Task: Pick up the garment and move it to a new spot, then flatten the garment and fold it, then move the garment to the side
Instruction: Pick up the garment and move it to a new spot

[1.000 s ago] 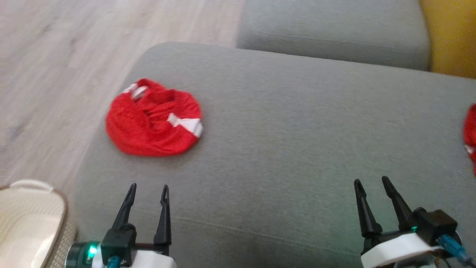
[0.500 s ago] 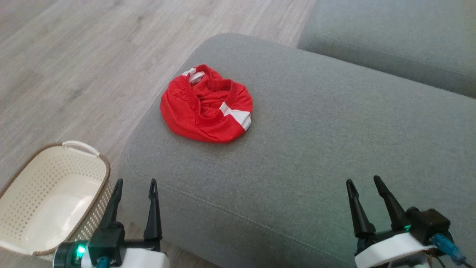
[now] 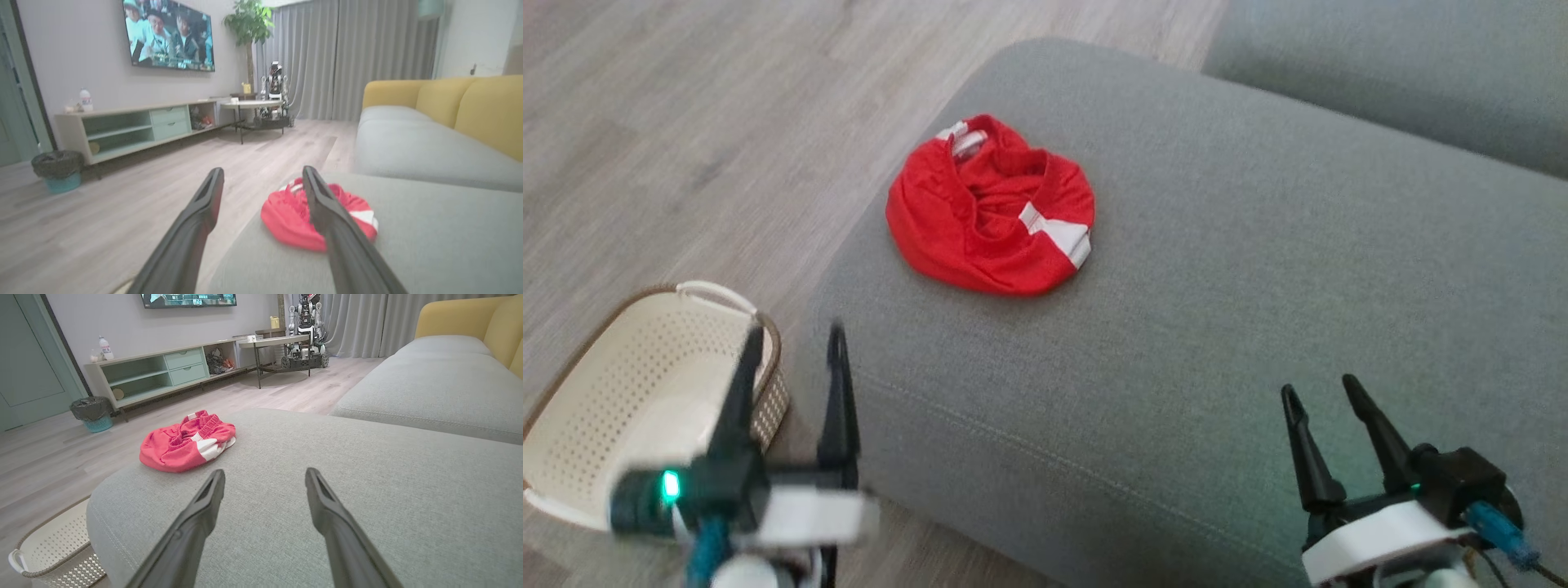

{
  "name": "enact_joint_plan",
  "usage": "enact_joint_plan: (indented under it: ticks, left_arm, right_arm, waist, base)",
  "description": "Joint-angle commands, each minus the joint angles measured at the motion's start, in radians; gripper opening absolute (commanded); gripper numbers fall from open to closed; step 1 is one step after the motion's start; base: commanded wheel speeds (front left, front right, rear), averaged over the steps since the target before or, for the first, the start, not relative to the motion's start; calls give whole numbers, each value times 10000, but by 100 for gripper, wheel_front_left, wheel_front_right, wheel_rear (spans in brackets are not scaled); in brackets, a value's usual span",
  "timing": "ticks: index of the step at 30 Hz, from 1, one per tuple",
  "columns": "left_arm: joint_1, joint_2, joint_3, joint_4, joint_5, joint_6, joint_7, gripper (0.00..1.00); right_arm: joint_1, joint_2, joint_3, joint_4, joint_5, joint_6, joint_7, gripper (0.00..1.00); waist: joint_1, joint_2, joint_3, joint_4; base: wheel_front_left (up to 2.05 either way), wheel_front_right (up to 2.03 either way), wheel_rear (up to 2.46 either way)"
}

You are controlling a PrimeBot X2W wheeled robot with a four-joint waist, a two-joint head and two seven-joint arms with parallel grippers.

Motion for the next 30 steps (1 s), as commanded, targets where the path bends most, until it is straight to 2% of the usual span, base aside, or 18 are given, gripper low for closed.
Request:
enact_joint_plan:
  ticks: [1,6,10,14,22,30]
  left_arm:
    - [-1303,95,434,-475,-91,-196,-51,100]
    - [-3349,539,683,328,-65,-754,-51,100]
    - [-5015,675,845,2052,-278,-1086,-51,100]
    - [-6799,696,952,4218,-803,-1658,-37,100]
    - [-10297,869,1109,8334,-2082,-2433,1389,100]
    - [-11942,1167,797,10838,-2941,-2583,2848,100]
  right_arm:
    - [-360,-93,63,-385,-146,-4,-66,100]
    - [-669,-95,3,-579,-677,-4,-66,100]
    - [-1102,-252,-57,-666,-915,-4,-66,100]
    - [-1600,-530,18,-810,-1000,-4,-67,100]
    - [-2526,-1250,134,-1227,-1096,-4,-67,100]
    - [-3142,-1636,60,-1616,-1137,-4,-67,100]
  waist:
    - [0,0,283,4]
    - [0,0,1153,-402]
    - [0,0,1872,-842]
    - [0,0,2639,-1248]
    - [0,0,4233,-1829]
    - [0,0,5146,-2228]
  base:
    - [0,0,0]
    - [0,0,0]
    - [0,0,0]
    - [0,0,0]
    - [0,0,0]
    - [0,0,0]
